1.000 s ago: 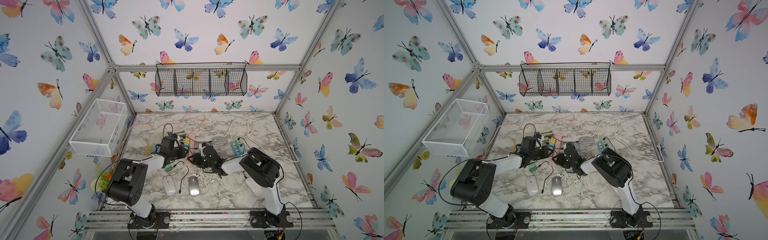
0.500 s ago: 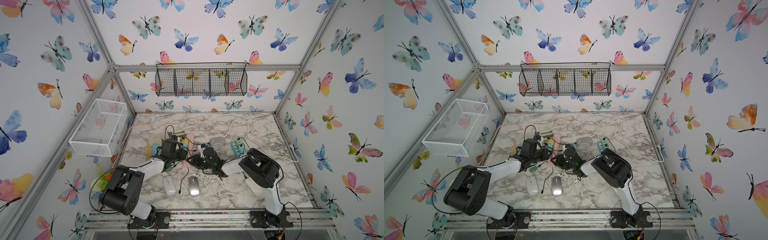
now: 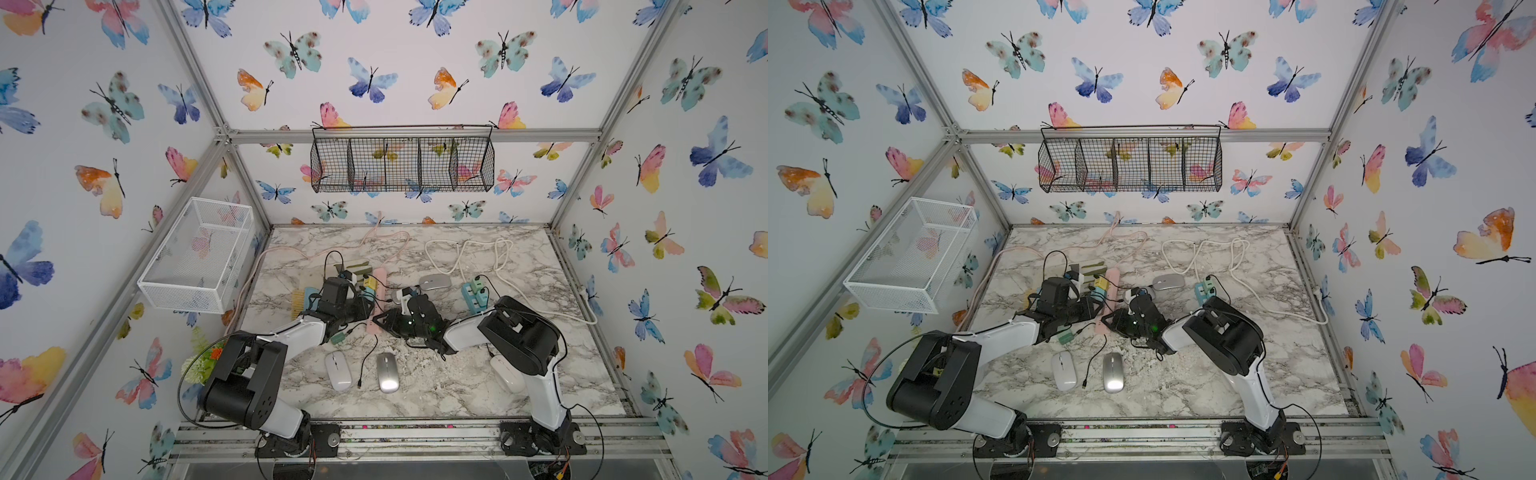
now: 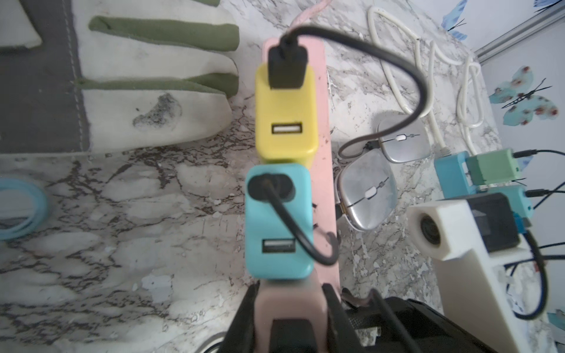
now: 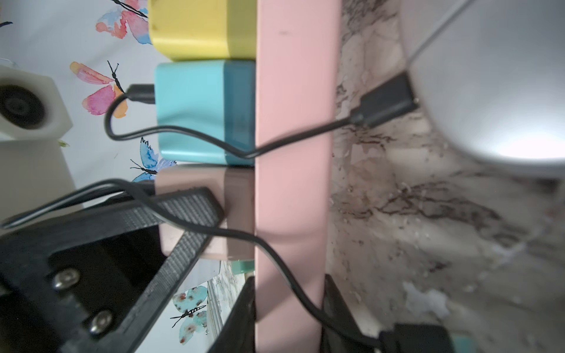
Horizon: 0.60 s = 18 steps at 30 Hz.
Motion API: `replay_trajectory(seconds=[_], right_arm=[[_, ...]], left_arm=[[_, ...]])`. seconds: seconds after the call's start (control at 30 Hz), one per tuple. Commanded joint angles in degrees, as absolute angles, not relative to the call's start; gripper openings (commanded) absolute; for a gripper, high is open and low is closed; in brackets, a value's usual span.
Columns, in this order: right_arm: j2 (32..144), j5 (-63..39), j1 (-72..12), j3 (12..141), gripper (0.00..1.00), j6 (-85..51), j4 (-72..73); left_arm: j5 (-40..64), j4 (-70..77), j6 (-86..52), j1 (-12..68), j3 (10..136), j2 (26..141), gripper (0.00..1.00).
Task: Unplug the wireless mouse
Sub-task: Remove the plug from the socket.
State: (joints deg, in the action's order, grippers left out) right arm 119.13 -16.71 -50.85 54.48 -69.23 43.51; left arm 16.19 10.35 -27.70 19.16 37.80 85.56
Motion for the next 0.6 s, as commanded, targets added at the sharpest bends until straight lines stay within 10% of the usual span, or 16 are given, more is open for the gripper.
replay_trajectory(seconds=[0.0,0.17,0.3,0.57], right_arm=[[121.2,-12.0,-48.9,53.2,0.05,-69.6,38.9],[121.7,-12.4,-48.8,53.5,0.05,-69.6,38.9],[121.5,-12.2,-48.8,53.4,0.05,-69.5,38.6],[121.7,-12.4,-48.7,53.5,0.05,-69.4,38.5]], left_arm=[[12.4,9.5,-24.7,21.2,40.4,82.4,0.0],[19.3,13.6,-27.9,19.2,38.8,83.1,0.0],[4.3,5.0,-22.7,24.7,42.5,83.2,0.0],[20.3,15.0,-29.5,18.0,37.7,83.5,0.0]])
